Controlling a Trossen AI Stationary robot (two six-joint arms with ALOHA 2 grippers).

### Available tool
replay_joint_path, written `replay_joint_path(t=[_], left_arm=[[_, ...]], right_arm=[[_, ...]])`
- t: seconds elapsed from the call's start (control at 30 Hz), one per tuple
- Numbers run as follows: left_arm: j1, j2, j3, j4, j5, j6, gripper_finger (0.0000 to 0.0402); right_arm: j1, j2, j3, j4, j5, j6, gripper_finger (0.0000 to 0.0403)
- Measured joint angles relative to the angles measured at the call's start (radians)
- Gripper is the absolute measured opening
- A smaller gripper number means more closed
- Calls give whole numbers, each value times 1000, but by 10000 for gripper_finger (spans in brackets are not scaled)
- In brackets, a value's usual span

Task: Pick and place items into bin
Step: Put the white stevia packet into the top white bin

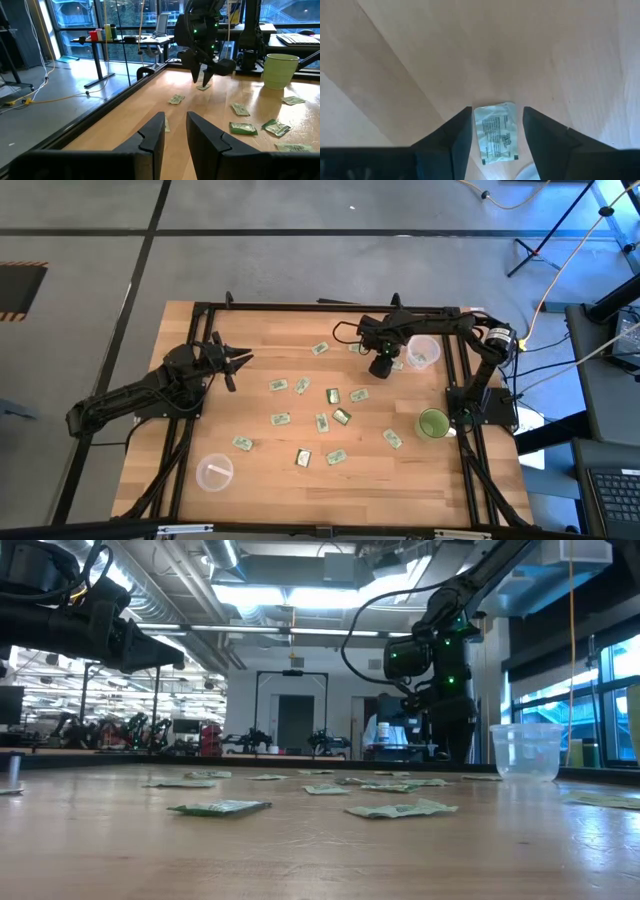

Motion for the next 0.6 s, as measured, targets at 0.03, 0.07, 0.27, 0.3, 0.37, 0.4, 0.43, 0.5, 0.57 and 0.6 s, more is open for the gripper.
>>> replay_joint_path(t=[0.03,0.07,0.27,0.3,0.37,0.4,0.43,0.5,0.57,0.6], left_arm=[[0,0,0,0,0,0,75],[0,0,0,0,0,0,75],[0,0,0,0,0,0,75],[0,0,0,0,0,0,75],[0,0,0,0,0,0,75],[0,0,0,0,0,0,75],[0,0,0,0,0,0,75],[0,0,0,0,0,0,75],[0,0,0,0,0,0,75],[0,0,0,0,0,0,75]], right_arm=[[0,0,0,-2,0,1,177],[0,0,0,-2,0,6,177],[-17,0,-11,1,1,49,177],[-20,0,-22,10,2,49,177],[-24,0,-48,25,1,49,177],[-24,0,-62,40,1,49,177],[-24,0,-74,52,1,49,177],[-24,-3,-93,73,1,51,177],[-24,-6,-107,86,1,52,175],[-24,-6,-108,86,1,53,172]])
